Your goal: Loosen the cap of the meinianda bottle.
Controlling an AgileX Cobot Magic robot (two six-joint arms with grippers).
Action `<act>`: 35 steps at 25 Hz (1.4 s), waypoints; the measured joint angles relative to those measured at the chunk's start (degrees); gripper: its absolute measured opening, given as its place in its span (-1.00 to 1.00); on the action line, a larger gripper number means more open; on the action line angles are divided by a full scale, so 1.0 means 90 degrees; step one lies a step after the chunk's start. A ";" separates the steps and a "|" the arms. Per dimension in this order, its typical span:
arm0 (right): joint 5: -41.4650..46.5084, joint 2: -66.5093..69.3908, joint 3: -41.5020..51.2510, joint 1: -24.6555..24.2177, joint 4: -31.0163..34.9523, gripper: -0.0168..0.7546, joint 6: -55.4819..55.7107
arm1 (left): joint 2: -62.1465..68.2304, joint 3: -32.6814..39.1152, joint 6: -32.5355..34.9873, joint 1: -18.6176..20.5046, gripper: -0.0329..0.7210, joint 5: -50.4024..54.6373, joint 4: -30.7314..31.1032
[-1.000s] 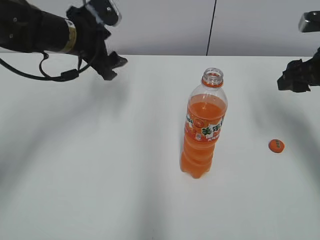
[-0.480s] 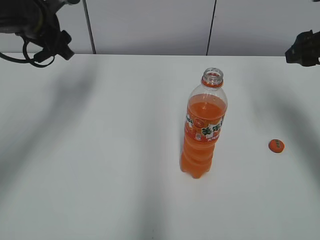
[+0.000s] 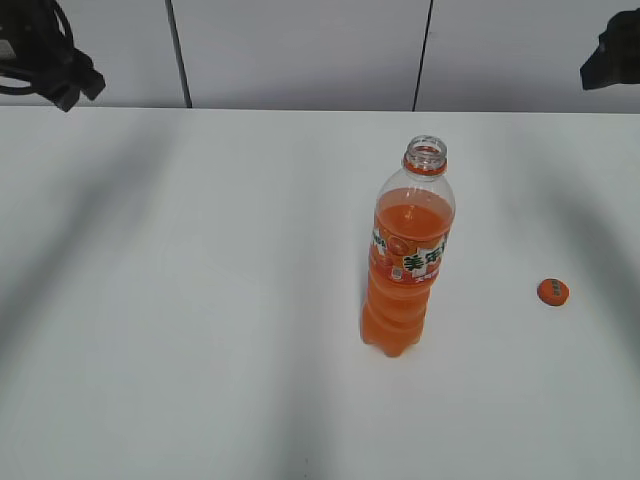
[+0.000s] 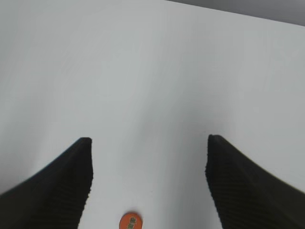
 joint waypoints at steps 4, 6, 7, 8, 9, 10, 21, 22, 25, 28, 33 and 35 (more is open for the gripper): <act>0.1003 0.0000 -0.0579 0.0000 -0.0152 0.48 0.0242 | -0.0017 -0.0541 0.0251 0.0000 0.39 0.0865 -0.0602; 0.1494 0.0000 -0.0850 0.0000 -0.0259 0.48 0.0275 | -0.0017 -0.0700 0.0369 0.0037 0.39 0.1229 -0.0985; 0.1725 0.0000 -0.0970 0.0000 -0.0312 0.48 0.0292 | -0.0017 -0.0739 0.0410 0.0076 0.39 0.1380 -0.1219; 0.1923 0.0000 -0.1063 0.0000 -0.0358 0.48 0.0304 | -0.0017 -0.0762 0.0445 0.0122 0.39 0.1504 -0.1425; 0.2158 0.0000 -0.1175 0.0000 -0.0403 0.48 0.0317 | -0.0017 -0.0775 0.0470 0.0177 0.39 0.1662 -0.1571; 0.2394 0.0000 -0.1286 0.0000 -0.0426 0.48 0.0322 | -0.0017 -0.0775 0.0484 0.0226 0.39 0.1776 -0.1709; 0.4071 -0.0046 -0.1649 0.0000 -0.0480 0.43 0.0341 | -0.0499 -0.0765 0.0547 0.0443 0.38 0.1918 -0.2340; 0.4067 -0.0083 -0.1649 0.0000 -0.0480 0.42 0.0341 | -0.0586 -0.0710 0.0547 0.0443 0.38 0.1918 -0.2340; 0.4072 -0.0274 -0.1649 0.0000 -0.0480 0.39 0.0341 | -0.0841 -0.0361 0.0547 0.0443 0.38 0.1918 -0.2334; 0.4072 -0.0625 -0.1562 0.0000 -0.0480 0.39 0.0341 | -0.1172 0.0220 0.0547 0.0443 0.37 0.1918 -0.2334; 0.4072 -0.1393 -0.0883 0.0000 -0.0491 0.38 0.0341 | -0.1990 0.1318 0.0547 0.0493 0.36 0.1918 -0.2204; 0.4054 -0.1708 -0.0447 0.0000 -0.0498 0.38 0.0341 | -0.2350 0.1659 0.0547 0.0600 0.36 0.1851 -0.2256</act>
